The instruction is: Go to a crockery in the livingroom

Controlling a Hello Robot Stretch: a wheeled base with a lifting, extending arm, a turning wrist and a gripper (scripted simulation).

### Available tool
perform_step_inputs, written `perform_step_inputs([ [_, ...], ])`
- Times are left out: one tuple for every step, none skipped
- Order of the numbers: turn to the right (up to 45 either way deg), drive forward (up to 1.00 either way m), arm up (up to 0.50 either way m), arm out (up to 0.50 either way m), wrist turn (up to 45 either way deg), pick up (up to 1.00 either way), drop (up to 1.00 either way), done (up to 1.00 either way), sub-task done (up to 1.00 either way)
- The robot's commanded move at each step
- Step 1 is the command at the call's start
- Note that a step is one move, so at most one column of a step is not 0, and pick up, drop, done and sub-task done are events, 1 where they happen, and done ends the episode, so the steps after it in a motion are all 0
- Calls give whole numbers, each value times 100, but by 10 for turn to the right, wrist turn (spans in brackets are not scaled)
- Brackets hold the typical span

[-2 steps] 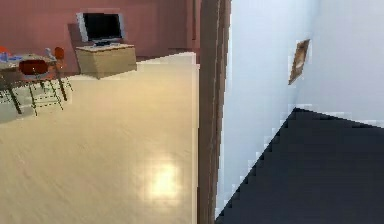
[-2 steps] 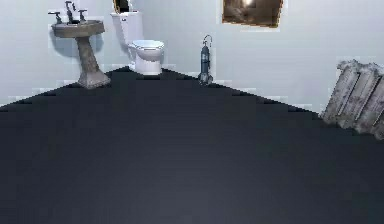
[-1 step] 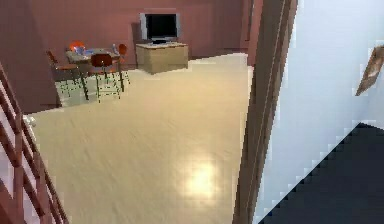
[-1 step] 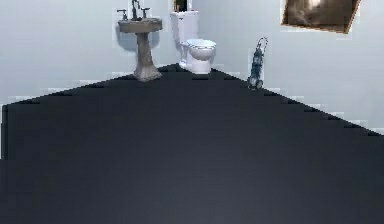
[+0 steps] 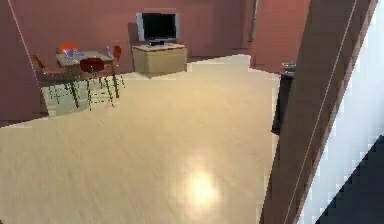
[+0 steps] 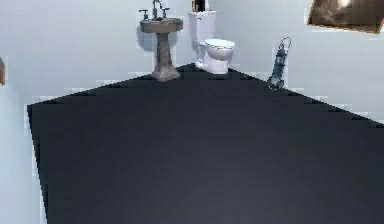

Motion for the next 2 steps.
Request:
perform_step_inputs([
  [-210,0,0,0,0,0,0,0,0],
  [0,100,0,0,0,0,0,0,0],
])
